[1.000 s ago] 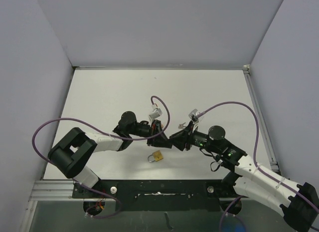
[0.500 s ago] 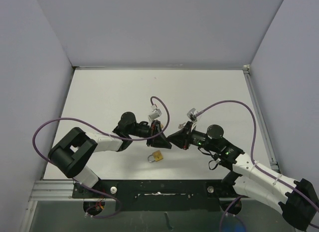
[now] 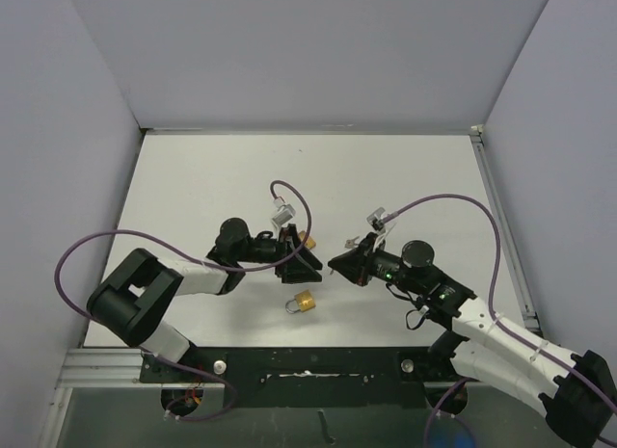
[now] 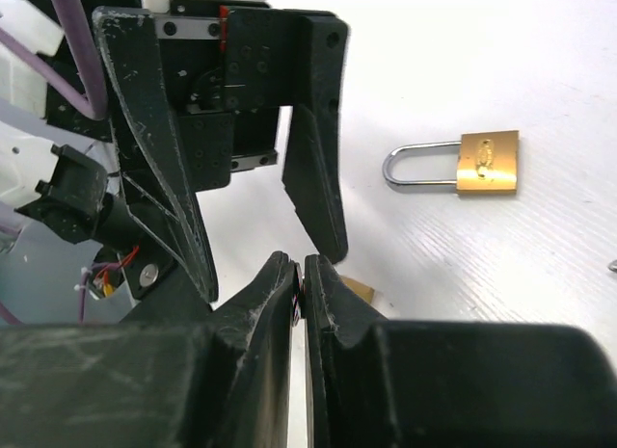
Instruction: Unlock with the key
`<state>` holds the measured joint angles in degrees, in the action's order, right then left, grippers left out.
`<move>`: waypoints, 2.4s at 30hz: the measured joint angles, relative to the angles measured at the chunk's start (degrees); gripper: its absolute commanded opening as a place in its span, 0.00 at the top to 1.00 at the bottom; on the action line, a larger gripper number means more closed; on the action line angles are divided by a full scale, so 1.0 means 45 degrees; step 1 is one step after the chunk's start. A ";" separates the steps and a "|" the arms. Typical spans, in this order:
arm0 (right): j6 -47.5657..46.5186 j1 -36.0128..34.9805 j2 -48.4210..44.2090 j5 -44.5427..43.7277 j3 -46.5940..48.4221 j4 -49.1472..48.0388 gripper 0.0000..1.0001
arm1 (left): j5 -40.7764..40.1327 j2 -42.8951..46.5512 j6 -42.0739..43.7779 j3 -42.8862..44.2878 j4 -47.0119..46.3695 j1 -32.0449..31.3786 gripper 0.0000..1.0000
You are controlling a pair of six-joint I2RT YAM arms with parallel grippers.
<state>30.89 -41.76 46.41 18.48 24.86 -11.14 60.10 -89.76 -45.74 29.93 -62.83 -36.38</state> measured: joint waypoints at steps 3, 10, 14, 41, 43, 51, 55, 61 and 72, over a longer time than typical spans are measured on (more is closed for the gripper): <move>0.0097 0.0214 -0.0194 -0.0359 0.0000 0.0204 1.00 | -0.0685 0.0549 0.0092 -0.0563 0.0121 0.0321 0.37; 0.1112 0.1059 -0.0816 -0.1846 -0.0656 0.0160 1.00 | -0.5270 0.3512 0.2050 -0.1642 0.2919 -0.0301 0.36; 0.1744 0.1326 -0.1112 -0.2861 -0.1297 0.0204 1.00 | -0.9335 0.5411 0.3575 -0.1977 0.5022 -0.2225 0.36; 0.3240 0.3852 -0.1243 -0.2229 -0.2361 -0.0471 1.00 | -1.6252 0.3283 0.7203 -0.2735 0.8490 -0.6513 0.34; 0.3240 0.3871 -0.1243 -0.2176 -0.2390 -0.0471 1.00 | -1.5863 0.3186 0.7315 -0.2764 0.8422 -0.6513 0.34; 0.3240 0.3881 -0.1239 -0.1948 -0.2390 -0.0544 1.00 | -1.5038 0.2589 0.7621 -0.2822 0.7698 -0.6470 0.35; 0.3240 0.3881 -0.1248 -0.1836 -0.2390 -0.0529 1.00 | -1.4751 0.2263 0.7635 -0.2822 0.7145 -0.6280 0.39; 0.3249 0.3881 -0.1715 -0.1802 -0.2390 -0.0452 1.00 | -1.3867 0.1933 0.7446 -0.2822 0.6572 -0.5712 0.44; 0.3245 0.3881 -0.1598 -0.1613 -0.2390 -0.0403 1.00 | -1.3420 0.1802 0.7184 -0.2749 0.6441 -0.5581 0.37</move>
<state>45.50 -24.29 39.22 11.22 14.11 -12.95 -0.30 -81.65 -13.41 17.56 -33.85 -61.49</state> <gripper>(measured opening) 0.074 0.619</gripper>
